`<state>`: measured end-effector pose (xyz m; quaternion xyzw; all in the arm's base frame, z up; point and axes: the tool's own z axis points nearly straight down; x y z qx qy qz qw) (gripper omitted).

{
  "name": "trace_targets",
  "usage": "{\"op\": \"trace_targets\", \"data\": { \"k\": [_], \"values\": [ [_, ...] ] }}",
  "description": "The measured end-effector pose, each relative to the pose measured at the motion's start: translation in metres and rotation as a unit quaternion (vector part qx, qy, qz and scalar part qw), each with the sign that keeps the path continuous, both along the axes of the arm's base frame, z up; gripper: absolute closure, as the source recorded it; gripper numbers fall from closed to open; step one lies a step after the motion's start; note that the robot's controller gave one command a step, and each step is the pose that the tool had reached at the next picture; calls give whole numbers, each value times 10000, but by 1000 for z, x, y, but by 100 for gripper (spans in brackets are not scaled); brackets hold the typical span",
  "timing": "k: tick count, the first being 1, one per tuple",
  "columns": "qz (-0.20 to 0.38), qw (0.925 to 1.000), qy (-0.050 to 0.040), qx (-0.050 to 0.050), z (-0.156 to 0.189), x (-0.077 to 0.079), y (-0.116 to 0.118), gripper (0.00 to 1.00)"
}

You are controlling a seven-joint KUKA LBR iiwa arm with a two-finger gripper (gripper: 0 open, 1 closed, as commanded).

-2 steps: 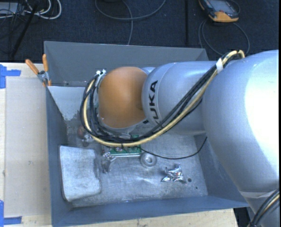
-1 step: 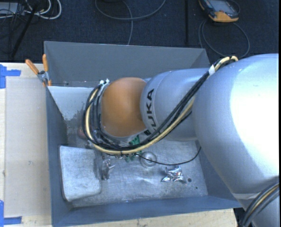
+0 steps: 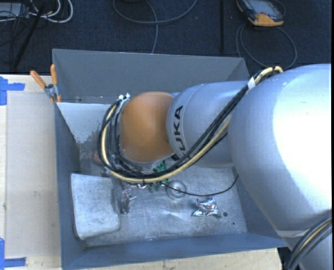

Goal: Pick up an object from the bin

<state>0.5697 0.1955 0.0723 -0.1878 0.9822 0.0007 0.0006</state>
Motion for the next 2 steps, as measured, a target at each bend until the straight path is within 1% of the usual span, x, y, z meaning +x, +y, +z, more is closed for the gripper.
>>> {"op": "trace_targets", "data": {
  "k": [1,2],
  "values": [
    [-7,10000,10,-8,2,1,-1,100],
    [-20,10000,-29,5,69,2,1,100]
  ]
}}
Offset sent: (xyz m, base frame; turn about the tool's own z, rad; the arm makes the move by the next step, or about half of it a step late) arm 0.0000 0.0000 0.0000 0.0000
